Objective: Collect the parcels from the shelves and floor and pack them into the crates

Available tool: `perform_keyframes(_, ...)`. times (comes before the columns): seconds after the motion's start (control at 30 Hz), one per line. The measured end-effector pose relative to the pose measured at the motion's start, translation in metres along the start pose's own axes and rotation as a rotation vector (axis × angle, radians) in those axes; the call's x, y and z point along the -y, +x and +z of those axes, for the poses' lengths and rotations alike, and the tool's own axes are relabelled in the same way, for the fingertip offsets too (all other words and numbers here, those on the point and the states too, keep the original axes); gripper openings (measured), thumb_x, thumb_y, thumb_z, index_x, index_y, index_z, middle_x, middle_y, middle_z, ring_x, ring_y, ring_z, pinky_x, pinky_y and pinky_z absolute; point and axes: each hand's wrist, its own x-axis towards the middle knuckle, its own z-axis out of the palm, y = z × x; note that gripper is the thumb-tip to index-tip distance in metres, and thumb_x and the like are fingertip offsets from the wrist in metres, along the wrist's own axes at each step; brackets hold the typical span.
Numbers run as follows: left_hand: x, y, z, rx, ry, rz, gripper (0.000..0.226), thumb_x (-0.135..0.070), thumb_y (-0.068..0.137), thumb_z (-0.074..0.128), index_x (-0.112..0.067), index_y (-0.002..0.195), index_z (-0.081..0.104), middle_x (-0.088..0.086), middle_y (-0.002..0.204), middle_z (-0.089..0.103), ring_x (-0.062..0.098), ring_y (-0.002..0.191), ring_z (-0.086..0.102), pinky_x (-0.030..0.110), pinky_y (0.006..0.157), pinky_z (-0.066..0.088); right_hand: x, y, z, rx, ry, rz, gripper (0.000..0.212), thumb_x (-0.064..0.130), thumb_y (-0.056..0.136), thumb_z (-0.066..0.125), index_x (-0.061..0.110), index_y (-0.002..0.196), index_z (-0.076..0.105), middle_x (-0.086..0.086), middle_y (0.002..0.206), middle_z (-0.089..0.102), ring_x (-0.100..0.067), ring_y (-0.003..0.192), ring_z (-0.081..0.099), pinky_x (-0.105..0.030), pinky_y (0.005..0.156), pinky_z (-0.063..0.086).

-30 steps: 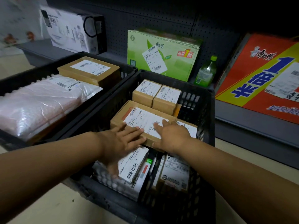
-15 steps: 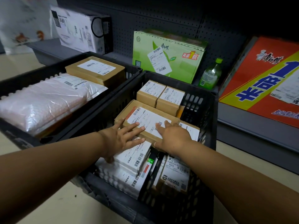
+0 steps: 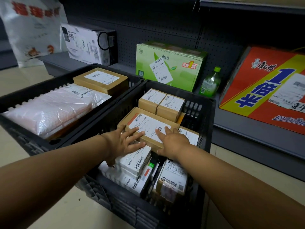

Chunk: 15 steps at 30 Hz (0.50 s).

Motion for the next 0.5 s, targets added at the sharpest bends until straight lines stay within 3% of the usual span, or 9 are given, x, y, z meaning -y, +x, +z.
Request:
perform_keyframes(0.1, 0.004, -0.003, 0.000, -0.031, -0.096, 0.010, 0.134, -0.075, 0.064, 0.061, -0.026, 0.131, -0.043, 0.013, 0.142, -0.043, 0.033, 0.135, -0.030, 0.061, 0.111, -0.006, -0.008, -0.006, -0.007, -0.068, 0.049, -0.009, 0.083, 0.050, 0.088, 0.051, 0.029, 0.151, 0.000, -0.008, 0.158, 0.007, -0.032, 0.143, 0.013, -0.049, 0.115, 0.018)
perform_keyframes(0.2, 0.008, -0.008, 0.001, -0.173, -0.251, -0.013, 0.113, -0.088, 0.067, 0.029, -0.028, 0.138, -0.035, 0.007, 0.152, -0.028, 0.026, 0.143, -0.016, 0.053, 0.115, -0.002, -0.025, -0.015, -0.020, -0.254, 0.039, -0.029, 0.070, 0.043, 0.087, 0.049, 0.025, 0.147, 0.018, -0.008, 0.146, 0.036, -0.028, 0.129, 0.040, -0.045, 0.108, 0.026)
perform_keyframes(0.27, 0.010, -0.006, -0.005, -0.302, -0.407, -0.063, 0.099, -0.087, 0.070, 0.016, -0.035, 0.138, -0.033, 0.002, 0.157, -0.016, 0.021, 0.145, -0.004, 0.047, 0.116, 0.003, -0.040, -0.020, -0.028, -0.307, -0.014, -0.039, 0.063, 0.041, 0.087, 0.050, 0.025, 0.142, 0.026, -0.007, 0.138, 0.046, -0.028, 0.121, 0.047, -0.045, 0.106, 0.026)
perform_keyframes(0.4, 0.008, 0.025, -0.030, -0.501, -0.575, -0.150, 0.085, -0.070, 0.084, 0.033, -0.033, 0.148, -0.008, 0.002, 0.158, 0.009, 0.019, 0.143, 0.014, 0.040, 0.115, 0.012, -0.063, -0.019, -0.034, -0.286, -0.131, -0.033, 0.066, 0.044, 0.087, 0.051, 0.029, 0.144, 0.022, -0.007, 0.134, 0.048, -0.029, 0.119, 0.048, -0.044, 0.103, 0.030)
perform_keyframes(0.5, 0.004, 0.058, -0.046, -0.465, -0.678, -0.204, 0.082, -0.072, 0.082, 0.037, -0.035, 0.148, 0.006, -0.004, 0.155, 0.019, 0.017, 0.142, 0.017, 0.046, 0.116, 0.014, -0.070, -0.006, -0.032, -0.172, -0.188, -0.053, 0.067, 0.046, 0.088, 0.051, 0.027, 0.145, 0.021, -0.006, 0.130, 0.048, -0.028, 0.108, 0.054, -0.037, 0.075, 0.042)
